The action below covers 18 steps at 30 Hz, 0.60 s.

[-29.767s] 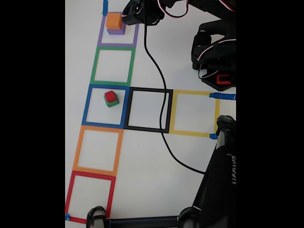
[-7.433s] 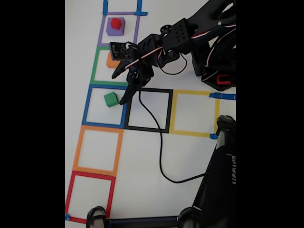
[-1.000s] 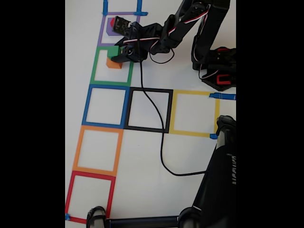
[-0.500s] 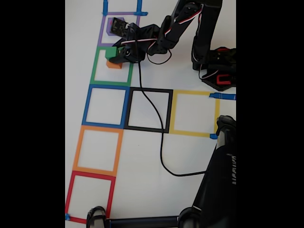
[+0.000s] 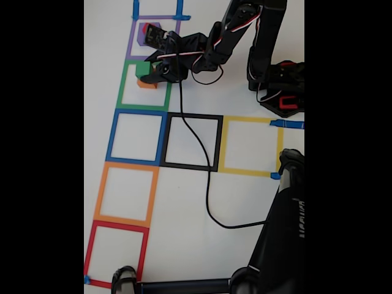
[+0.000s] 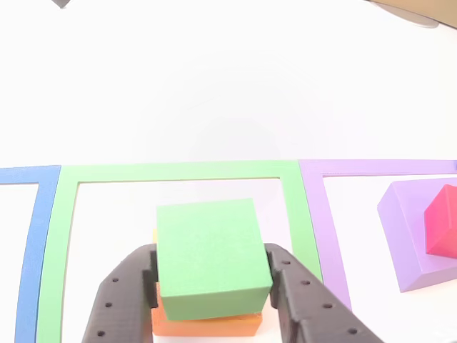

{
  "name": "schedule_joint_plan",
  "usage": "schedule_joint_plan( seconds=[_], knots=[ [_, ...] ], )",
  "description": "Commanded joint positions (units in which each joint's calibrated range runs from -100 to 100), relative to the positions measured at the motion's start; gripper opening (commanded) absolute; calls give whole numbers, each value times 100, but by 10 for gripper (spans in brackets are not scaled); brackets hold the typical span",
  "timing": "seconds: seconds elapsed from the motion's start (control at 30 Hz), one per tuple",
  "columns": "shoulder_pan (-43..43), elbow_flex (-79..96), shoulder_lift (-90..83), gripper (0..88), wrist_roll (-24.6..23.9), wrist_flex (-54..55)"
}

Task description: Tower of hanoi

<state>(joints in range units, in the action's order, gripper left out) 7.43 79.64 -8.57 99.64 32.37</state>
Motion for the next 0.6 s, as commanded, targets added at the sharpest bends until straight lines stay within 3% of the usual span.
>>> schedule_joint_plan(
  seconds=[0.0, 0.27, 0.57],
  knots=[
    [-14, 64, -43, 25, 36, 156],
    [-82, 209, 21, 86, 36, 391],
    [-130, 136, 110, 62, 36, 472]
  ],
)
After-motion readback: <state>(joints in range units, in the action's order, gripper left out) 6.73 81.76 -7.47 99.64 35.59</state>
